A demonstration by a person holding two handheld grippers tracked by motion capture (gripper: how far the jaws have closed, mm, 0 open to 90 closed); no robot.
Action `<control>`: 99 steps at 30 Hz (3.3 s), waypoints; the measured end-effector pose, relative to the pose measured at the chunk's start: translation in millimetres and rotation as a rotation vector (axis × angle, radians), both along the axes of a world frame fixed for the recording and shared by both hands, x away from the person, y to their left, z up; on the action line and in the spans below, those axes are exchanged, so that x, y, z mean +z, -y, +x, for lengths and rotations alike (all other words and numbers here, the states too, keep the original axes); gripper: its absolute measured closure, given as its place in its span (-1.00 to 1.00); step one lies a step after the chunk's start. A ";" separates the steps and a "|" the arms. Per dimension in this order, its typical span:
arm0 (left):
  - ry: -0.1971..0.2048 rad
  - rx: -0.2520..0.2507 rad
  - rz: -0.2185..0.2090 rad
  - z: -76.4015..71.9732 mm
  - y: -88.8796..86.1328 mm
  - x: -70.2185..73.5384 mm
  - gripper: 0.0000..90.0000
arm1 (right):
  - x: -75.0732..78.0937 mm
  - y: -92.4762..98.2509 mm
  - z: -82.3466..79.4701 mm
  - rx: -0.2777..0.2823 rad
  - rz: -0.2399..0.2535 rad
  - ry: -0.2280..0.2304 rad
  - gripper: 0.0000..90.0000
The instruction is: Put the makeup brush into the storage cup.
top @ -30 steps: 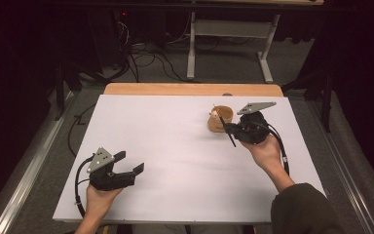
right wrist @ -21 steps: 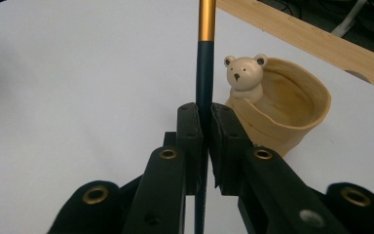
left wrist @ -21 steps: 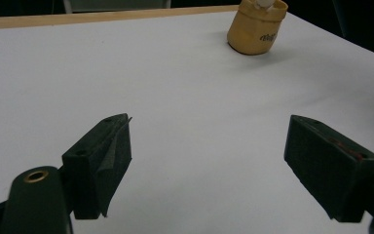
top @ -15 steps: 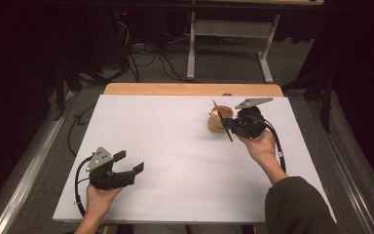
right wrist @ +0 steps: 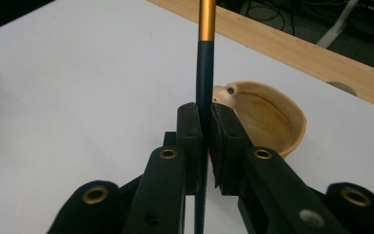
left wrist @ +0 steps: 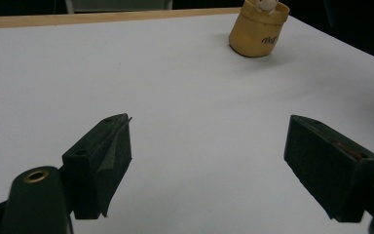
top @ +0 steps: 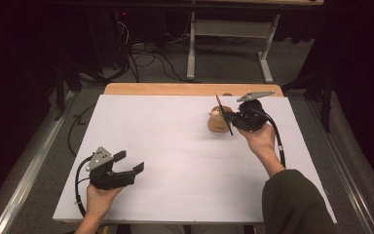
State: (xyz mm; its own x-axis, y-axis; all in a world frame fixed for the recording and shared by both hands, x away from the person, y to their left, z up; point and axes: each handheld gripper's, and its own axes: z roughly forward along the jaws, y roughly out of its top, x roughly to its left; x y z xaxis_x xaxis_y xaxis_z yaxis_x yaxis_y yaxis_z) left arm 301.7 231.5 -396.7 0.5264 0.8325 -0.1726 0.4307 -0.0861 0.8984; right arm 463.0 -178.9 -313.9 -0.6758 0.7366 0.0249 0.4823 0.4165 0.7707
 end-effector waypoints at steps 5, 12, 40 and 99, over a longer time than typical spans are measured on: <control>0.000 0.003 -0.013 -0.5 -3.9 0.9 -0.60 | -1.2 -2.6 8.2 -0.012 -0.005 0.003 0.90; 0.006 -0.007 -0.004 -2.2 -1.1 1.3 -0.60 | 1.6 -5.9 16.2 -0.015 0.041 0.014 0.90; 0.025 -0.024 -0.001 -4.2 1.8 2.9 -0.59 | 0.9 -17.7 48.4 -0.082 0.088 0.076 0.90; 0.052 0.003 0.001 -7.5 0.7 4.9 -0.58 | -30.4 -23.8 63.7 -0.131 -0.035 0.032 0.89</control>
State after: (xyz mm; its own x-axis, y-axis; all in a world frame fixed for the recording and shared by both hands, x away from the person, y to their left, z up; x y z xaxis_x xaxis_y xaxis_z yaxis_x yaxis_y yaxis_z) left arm 294.1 230.8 -391.8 0.5321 0.8343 -0.1438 0.3833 -0.0859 0.9196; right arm 526.7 -155.2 -344.3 -0.5735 0.8189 -0.0227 0.5099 0.3785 0.7725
